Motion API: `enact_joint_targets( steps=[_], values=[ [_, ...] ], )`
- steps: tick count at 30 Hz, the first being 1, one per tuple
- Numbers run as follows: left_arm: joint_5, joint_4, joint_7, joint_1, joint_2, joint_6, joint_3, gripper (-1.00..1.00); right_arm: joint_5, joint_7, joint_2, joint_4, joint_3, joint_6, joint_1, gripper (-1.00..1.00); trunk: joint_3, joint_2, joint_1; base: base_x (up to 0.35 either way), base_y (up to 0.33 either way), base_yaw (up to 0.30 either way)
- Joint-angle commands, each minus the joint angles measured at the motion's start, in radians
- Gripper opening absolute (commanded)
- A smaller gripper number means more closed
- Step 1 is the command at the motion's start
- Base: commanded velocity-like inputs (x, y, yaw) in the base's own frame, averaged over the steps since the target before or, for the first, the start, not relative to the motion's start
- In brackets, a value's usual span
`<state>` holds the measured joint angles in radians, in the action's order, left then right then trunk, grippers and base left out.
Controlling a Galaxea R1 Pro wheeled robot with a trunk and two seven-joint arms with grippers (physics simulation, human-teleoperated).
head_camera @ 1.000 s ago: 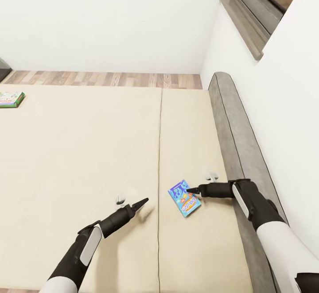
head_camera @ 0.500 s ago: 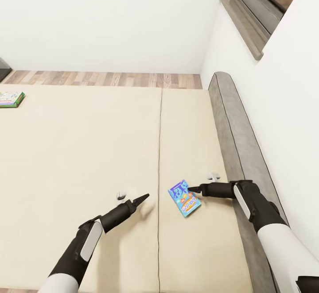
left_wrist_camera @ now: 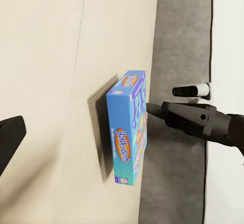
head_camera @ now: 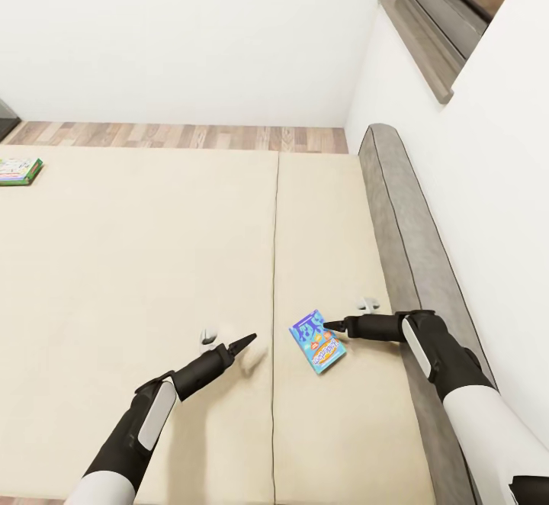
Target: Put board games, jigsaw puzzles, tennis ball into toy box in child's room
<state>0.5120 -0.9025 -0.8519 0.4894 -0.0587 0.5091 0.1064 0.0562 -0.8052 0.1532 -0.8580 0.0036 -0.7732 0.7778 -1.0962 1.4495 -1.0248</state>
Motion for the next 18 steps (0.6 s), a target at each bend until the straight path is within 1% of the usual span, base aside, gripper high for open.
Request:
enact_joint_targets(
  steps=[1, 18],
  values=[
    [0.003, 0.0, -0.002, 0.0, -0.001, 0.008, 0.003, 1.0, 0.0, 0.002, 0.0, 0.0, 0.0, -0.001, 0.0, 1.0, -0.001, 0.0, 0.0, 0.0, 0.0, 0.0],
    [0.003, 0.0, -0.002, 0.0, -0.001, 0.008, 0.003, 1.0, 0.0, 0.002, 0.0, 0.0, 0.0, -0.001, 0.0, 1.0, -0.001, 0.0, 0.0, 0.0, 0.0, 0.0]
  ],
)
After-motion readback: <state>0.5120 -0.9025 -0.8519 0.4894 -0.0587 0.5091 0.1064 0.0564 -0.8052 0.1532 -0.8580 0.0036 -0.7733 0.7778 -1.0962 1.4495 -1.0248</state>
